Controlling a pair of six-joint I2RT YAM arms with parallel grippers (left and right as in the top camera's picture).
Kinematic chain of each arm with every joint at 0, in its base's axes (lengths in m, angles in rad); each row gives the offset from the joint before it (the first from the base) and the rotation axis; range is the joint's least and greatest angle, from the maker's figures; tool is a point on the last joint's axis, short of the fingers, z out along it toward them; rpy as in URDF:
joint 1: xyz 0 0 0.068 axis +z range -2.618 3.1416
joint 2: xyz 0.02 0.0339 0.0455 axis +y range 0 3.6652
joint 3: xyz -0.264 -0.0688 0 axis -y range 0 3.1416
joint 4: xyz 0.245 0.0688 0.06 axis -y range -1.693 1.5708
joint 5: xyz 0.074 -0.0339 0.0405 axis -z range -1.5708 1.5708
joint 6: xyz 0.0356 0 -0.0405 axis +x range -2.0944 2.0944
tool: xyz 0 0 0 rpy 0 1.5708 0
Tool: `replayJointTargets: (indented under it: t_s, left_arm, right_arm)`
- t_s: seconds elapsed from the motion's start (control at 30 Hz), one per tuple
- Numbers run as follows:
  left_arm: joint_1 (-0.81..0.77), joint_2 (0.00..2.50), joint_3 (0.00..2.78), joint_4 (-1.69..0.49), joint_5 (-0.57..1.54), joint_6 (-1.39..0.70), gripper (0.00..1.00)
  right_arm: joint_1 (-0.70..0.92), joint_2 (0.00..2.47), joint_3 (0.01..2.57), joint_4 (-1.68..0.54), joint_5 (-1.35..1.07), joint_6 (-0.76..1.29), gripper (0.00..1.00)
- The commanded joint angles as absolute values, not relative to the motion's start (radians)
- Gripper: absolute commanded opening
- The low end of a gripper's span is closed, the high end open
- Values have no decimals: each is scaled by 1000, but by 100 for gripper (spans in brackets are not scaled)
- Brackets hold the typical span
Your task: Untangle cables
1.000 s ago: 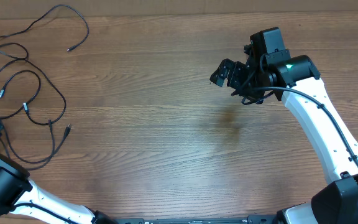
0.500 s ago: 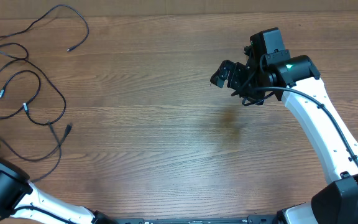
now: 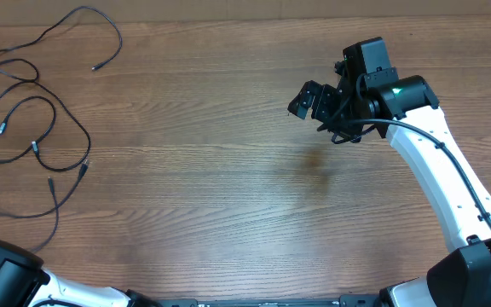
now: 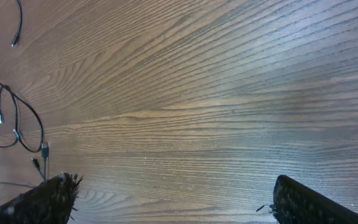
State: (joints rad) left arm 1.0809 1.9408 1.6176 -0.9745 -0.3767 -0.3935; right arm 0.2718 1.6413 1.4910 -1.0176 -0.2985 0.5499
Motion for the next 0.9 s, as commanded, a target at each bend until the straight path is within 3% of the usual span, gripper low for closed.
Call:
replayJointTargets:
  t_s: [0.0, 0.07, 0.1, 0.3, 0.37, 0.5, 0.53, 0.63, 0.73, 0.87]
  left_arm:
    - [1071, 1981, 1632, -960, -315, -404, 60]
    - [1066, 1981, 1633, -952, -313, -392, 93]
    - [1064, 1980, 1636, -949, -310, -382, 100]
    - [1032, 1963, 1708, -983, -252, -352, 100]
    - [1007, 1949, 1741, -982, -160, -319, 90]
    - [938, 1936, 1766, -967, 120, -252, 87]
    - [915, 1937, 1763, -974, 140, -239, 80]
    - [842, 1949, 1720, -1000, 33, -221, 55]
    - [783, 1957, 1646, -995, -57, -225, 6]
    - [737, 1958, 1558, -971, -60, -271, 4]
  right_arm:
    - [274, 1637, 1493, -1018, -289, 548, 100]
    - [274, 1637, 1493, -1018, -289, 548, 100]
    - [274, 1637, 1493, -1018, -289, 548, 100]
    - [274, 1637, 1493, -1021, -289, 548, 100]
    - [274, 1637, 1493, -1021, -289, 548, 100]
    - [274, 1637, 1493, -1024, -289, 548, 100]
    - [274, 1637, 1493, -1024, -289, 548, 100]
    - [274, 1637, 1493, -1024, -289, 548, 100]
    - [274, 1637, 1493, -1034, -289, 548, 100]
    - [274, 1637, 1493, -1035, -289, 548, 100]
